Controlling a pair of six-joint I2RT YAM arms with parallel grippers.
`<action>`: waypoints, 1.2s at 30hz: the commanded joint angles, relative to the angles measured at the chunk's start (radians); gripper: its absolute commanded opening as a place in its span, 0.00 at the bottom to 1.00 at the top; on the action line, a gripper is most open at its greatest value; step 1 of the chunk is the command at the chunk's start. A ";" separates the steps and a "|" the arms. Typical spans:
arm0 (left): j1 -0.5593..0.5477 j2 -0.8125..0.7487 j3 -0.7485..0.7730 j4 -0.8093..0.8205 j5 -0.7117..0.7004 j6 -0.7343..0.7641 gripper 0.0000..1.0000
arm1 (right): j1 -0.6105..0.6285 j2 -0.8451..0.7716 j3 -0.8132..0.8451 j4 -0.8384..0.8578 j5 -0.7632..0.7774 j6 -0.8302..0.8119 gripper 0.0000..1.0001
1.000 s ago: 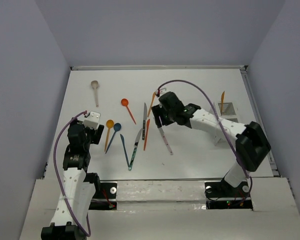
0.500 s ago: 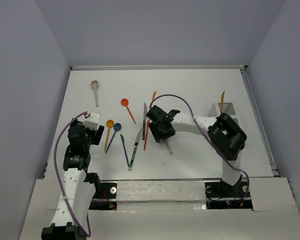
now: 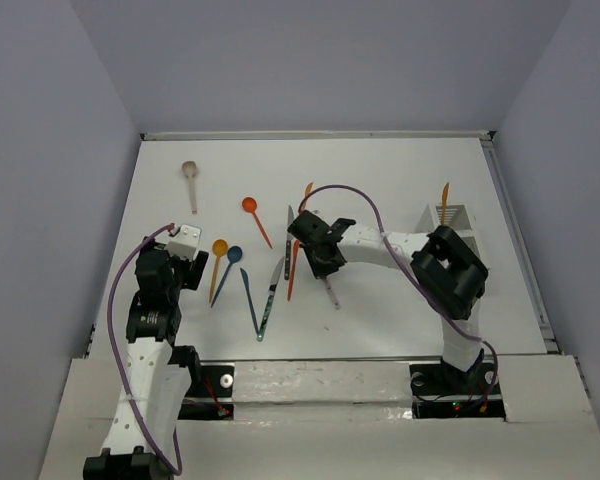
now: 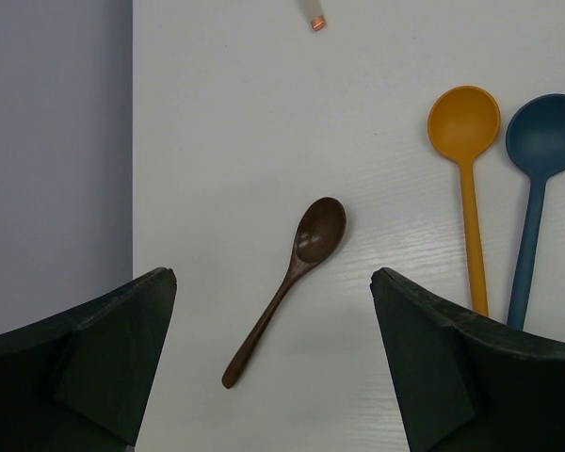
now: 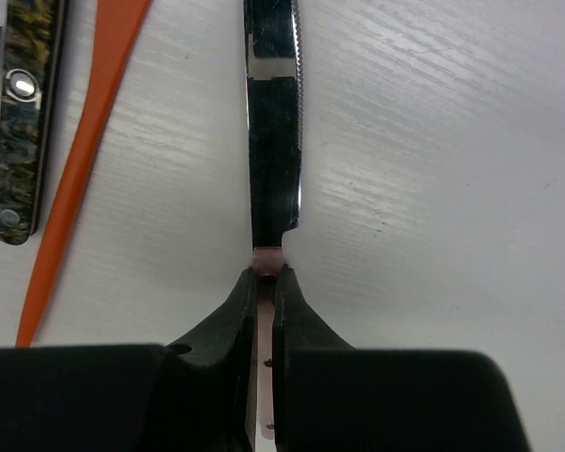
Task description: Sort the eating utensils into containers
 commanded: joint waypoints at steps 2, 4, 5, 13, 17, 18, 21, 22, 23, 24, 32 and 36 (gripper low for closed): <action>0.007 -0.012 -0.010 0.016 0.004 0.009 0.99 | -0.011 -0.155 -0.008 -0.039 0.163 0.041 0.00; 0.007 -0.013 -0.009 0.015 0.004 0.009 0.99 | -0.011 -0.241 -0.006 -0.013 0.233 0.015 0.00; 0.006 -0.013 -0.010 0.015 0.004 0.009 0.99 | -0.011 -0.292 -0.011 0.013 0.263 -0.029 0.00; 0.007 -0.021 -0.010 0.015 0.006 0.008 0.99 | -0.251 -0.832 -0.329 0.776 0.529 -0.485 0.00; 0.006 -0.030 -0.010 0.013 0.006 0.009 0.99 | -0.504 -0.912 -0.512 1.140 0.498 -0.507 0.00; 0.006 -0.030 -0.012 0.013 0.007 0.009 0.99 | -0.534 -0.911 -0.526 1.156 0.499 -0.510 0.00; 0.006 -0.027 -0.012 0.013 0.012 0.011 0.99 | -0.585 -0.875 -0.557 1.215 0.550 -0.544 0.00; 0.007 -0.027 -0.012 0.013 0.010 0.011 0.99 | -0.603 -0.868 -0.563 1.219 0.570 -0.541 0.00; 0.007 -0.027 -0.010 0.013 0.010 0.011 0.99 | -0.603 -0.860 -0.571 1.222 0.576 -0.530 0.00; 0.007 -0.029 -0.012 0.013 0.009 0.011 0.99 | -0.618 -0.852 -0.592 1.223 0.576 -0.519 0.00; 0.006 -0.032 -0.012 0.013 0.013 0.012 0.99 | -0.660 -0.744 -0.709 1.266 0.548 -0.435 0.00; 0.006 -0.030 -0.012 0.013 0.016 0.016 0.99 | -0.660 -0.665 -0.721 1.275 0.472 -0.441 0.00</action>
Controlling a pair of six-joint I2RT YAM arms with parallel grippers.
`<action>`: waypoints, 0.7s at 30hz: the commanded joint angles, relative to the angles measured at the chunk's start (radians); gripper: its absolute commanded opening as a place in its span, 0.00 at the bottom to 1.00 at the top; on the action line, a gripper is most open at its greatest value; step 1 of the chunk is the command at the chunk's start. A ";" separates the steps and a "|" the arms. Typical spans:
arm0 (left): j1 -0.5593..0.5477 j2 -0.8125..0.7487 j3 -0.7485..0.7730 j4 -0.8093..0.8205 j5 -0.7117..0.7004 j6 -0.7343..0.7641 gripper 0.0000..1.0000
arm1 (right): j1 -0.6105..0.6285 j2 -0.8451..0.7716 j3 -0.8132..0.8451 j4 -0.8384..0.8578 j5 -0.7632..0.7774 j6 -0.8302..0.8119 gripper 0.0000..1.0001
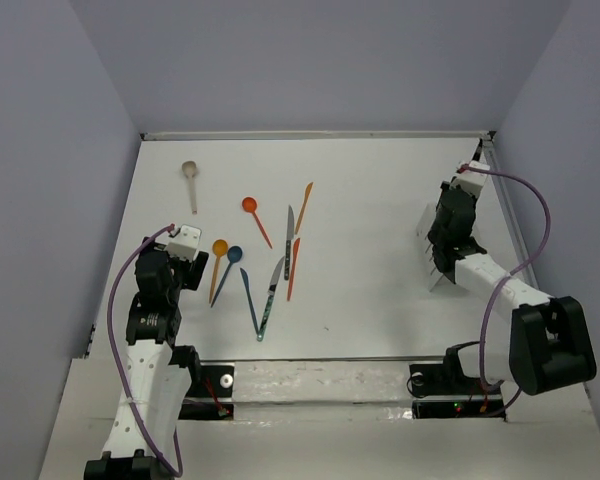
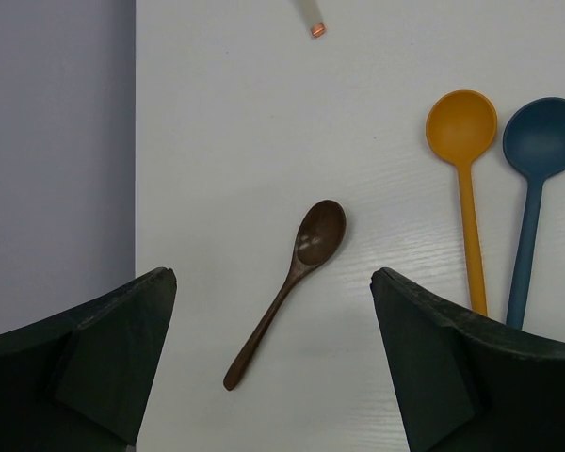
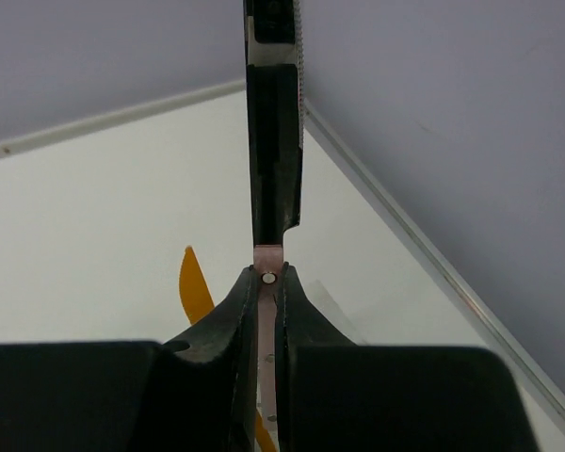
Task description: Sort the eating utensils into containers
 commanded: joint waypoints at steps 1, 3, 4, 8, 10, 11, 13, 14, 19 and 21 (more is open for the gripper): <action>0.006 -0.010 -0.007 0.013 0.010 0.009 0.99 | -0.007 0.058 -0.013 0.097 -0.053 0.030 0.00; 0.006 -0.007 -0.007 0.013 0.012 0.009 0.99 | -0.007 0.075 -0.022 0.096 -0.047 0.032 0.00; 0.007 -0.006 -0.007 0.013 0.010 0.009 0.99 | -0.007 0.079 -0.027 0.096 -0.047 0.032 0.00; 0.006 -0.007 -0.008 0.013 0.010 0.008 0.99 | -0.007 0.069 -0.039 0.085 -0.047 0.069 0.01; 0.006 -0.006 -0.008 0.013 0.010 0.008 0.99 | -0.007 0.024 -0.050 0.070 -0.053 0.073 0.16; 0.006 -0.004 -0.007 0.013 0.010 0.008 0.99 | -0.007 -0.017 -0.055 0.058 -0.061 0.078 0.30; 0.007 -0.004 -0.007 0.013 0.010 0.008 0.99 | -0.007 -0.067 -0.050 0.027 -0.097 0.089 0.43; 0.006 -0.001 -0.005 0.013 0.010 0.008 0.99 | -0.007 -0.095 -0.042 -0.025 -0.120 0.096 0.54; 0.006 0.002 -0.005 0.014 0.012 0.008 0.99 | -0.007 -0.256 0.062 -0.272 -0.229 0.225 0.68; 0.006 0.005 -0.005 0.014 0.015 0.009 0.99 | 0.027 -0.316 0.119 -0.370 -0.316 0.276 0.80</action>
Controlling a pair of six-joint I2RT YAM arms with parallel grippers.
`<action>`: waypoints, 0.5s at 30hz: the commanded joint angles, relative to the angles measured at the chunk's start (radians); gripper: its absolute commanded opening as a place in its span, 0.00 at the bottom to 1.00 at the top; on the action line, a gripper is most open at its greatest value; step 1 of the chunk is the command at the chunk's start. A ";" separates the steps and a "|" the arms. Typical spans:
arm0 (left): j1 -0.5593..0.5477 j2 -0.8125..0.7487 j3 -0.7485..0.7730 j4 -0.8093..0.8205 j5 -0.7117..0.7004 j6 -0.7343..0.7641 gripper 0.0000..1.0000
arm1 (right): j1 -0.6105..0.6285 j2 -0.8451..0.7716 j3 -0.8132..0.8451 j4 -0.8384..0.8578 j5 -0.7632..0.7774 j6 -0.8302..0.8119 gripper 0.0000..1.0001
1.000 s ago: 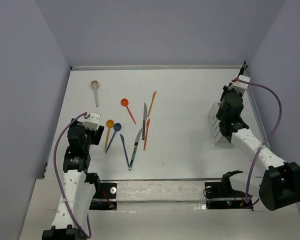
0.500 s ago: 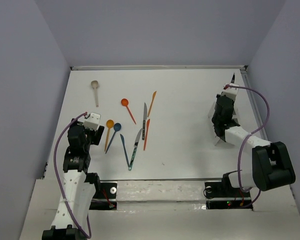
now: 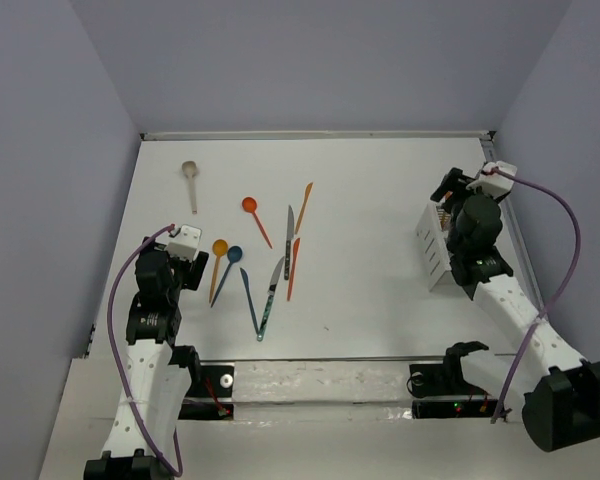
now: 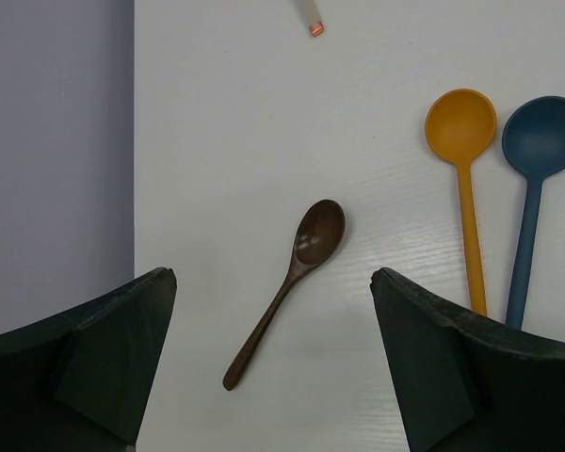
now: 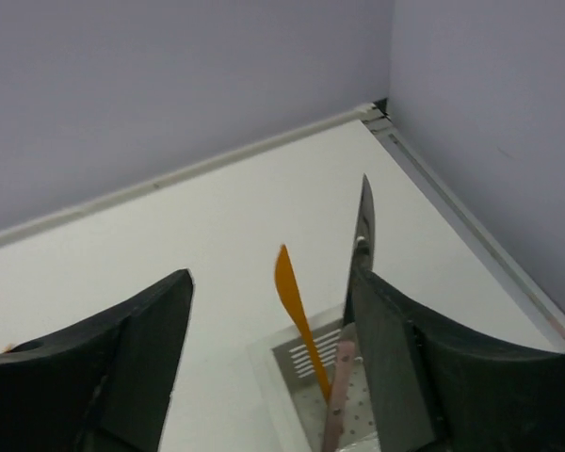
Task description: Sort the eating utensils into containers
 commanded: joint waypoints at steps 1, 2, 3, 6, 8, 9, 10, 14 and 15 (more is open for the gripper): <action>0.006 0.006 -0.002 0.016 0.020 0.009 0.99 | 0.041 -0.107 0.140 -0.207 -0.179 0.128 0.80; 0.006 0.009 0.001 0.016 0.029 0.011 0.99 | 0.058 -0.112 0.161 -0.240 -0.242 0.154 0.80; 0.006 0.024 0.016 0.013 0.039 0.015 0.99 | 0.101 -0.101 0.211 -0.324 -0.258 0.168 0.78; 0.008 0.102 0.087 -0.018 0.075 0.053 0.99 | 0.231 -0.019 0.320 -0.505 -0.258 0.194 0.72; 0.006 0.159 0.131 -0.048 0.069 0.092 0.99 | 0.300 0.041 0.370 -0.582 -0.229 0.208 0.71; 0.006 0.223 0.180 -0.062 0.066 0.101 0.99 | 0.330 0.075 0.397 -0.665 -0.230 0.222 0.70; 0.006 0.260 0.206 -0.080 0.064 0.109 0.99 | 0.373 0.160 0.457 -0.708 -0.241 0.237 0.68; 0.008 0.417 0.317 -0.145 0.104 0.092 0.99 | 0.457 0.389 0.591 -0.894 -0.340 0.334 0.65; 0.009 0.463 0.341 -0.144 0.122 0.083 0.99 | 0.479 0.428 0.611 -0.923 -0.344 0.342 0.65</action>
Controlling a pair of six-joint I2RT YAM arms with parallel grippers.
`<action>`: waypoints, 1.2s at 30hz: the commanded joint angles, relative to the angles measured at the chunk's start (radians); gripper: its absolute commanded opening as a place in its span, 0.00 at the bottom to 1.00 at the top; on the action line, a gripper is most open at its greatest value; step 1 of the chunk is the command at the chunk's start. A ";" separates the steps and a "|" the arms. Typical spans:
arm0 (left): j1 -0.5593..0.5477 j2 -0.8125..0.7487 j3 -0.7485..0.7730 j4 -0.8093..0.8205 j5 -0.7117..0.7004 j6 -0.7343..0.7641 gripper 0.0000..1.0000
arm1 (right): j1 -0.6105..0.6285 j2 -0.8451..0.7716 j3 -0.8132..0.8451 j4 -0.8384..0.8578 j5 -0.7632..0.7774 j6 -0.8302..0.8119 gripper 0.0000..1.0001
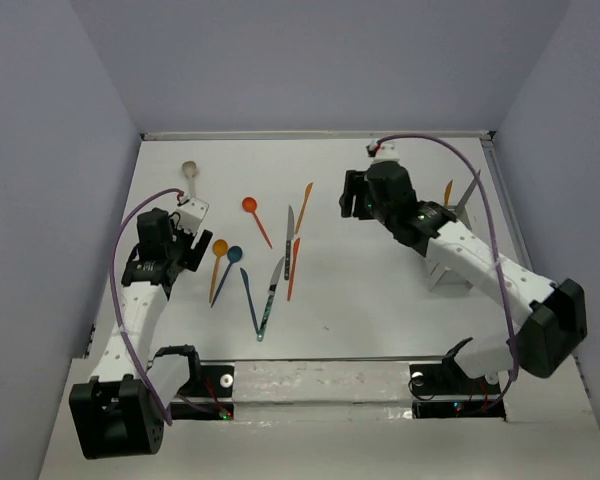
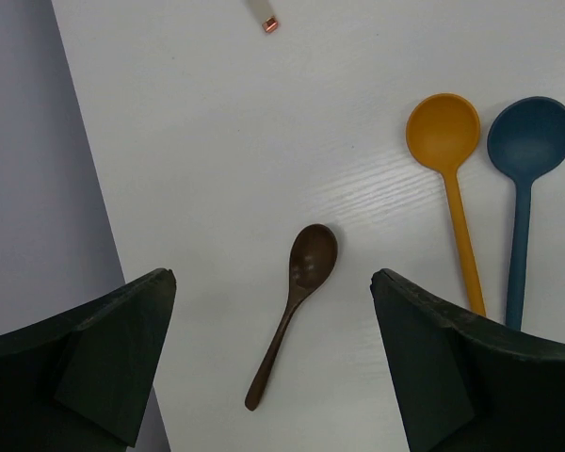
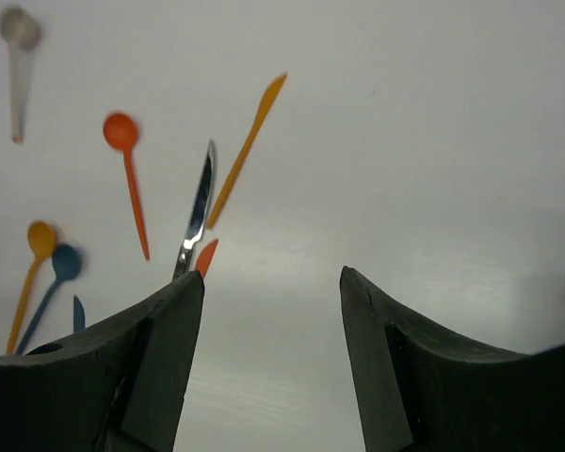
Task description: Sort the eating utensils into containers
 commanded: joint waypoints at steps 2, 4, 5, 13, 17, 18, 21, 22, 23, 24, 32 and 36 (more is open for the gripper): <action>0.023 0.147 0.113 -0.044 0.130 -0.026 0.99 | 0.135 0.247 0.138 -0.304 -0.052 0.109 0.64; 0.033 0.179 0.127 -0.032 0.164 -0.049 0.99 | 0.167 0.311 0.181 -0.315 -0.040 0.113 0.63; 0.041 0.192 0.135 -0.016 0.169 -0.063 0.99 | 0.193 0.369 0.222 -0.318 -0.038 0.117 0.61; 0.089 0.250 0.137 0.099 0.149 -0.181 0.99 | 0.285 0.607 0.382 -0.318 -0.072 0.133 0.52; 0.090 0.232 0.086 0.163 0.097 -0.200 0.99 | 0.285 0.686 0.408 -0.321 -0.080 0.148 0.49; 0.090 0.226 0.075 0.175 0.084 -0.200 0.99 | 0.294 0.695 0.413 -0.320 -0.081 0.151 0.49; 0.092 0.193 0.012 0.218 0.046 -0.198 0.99 | 0.295 0.740 0.442 -0.321 -0.098 0.146 0.47; 0.092 0.190 0.003 0.237 0.029 -0.195 0.99 | 0.304 0.761 0.460 -0.321 -0.104 0.140 0.47; 0.092 0.189 -0.008 0.252 0.023 -0.192 0.99 | 0.304 0.770 0.461 -0.320 -0.106 0.140 0.47; 0.093 0.187 -0.027 0.260 0.014 -0.189 0.99 | 0.304 0.779 0.476 -0.321 -0.107 0.137 0.47; 0.096 0.181 -0.063 0.278 0.017 -0.173 0.99 | 0.304 0.855 0.517 -0.358 -0.057 0.146 0.44; 0.098 0.144 -0.081 0.286 0.015 -0.169 0.99 | 0.304 0.868 0.499 -0.415 -0.003 0.172 0.40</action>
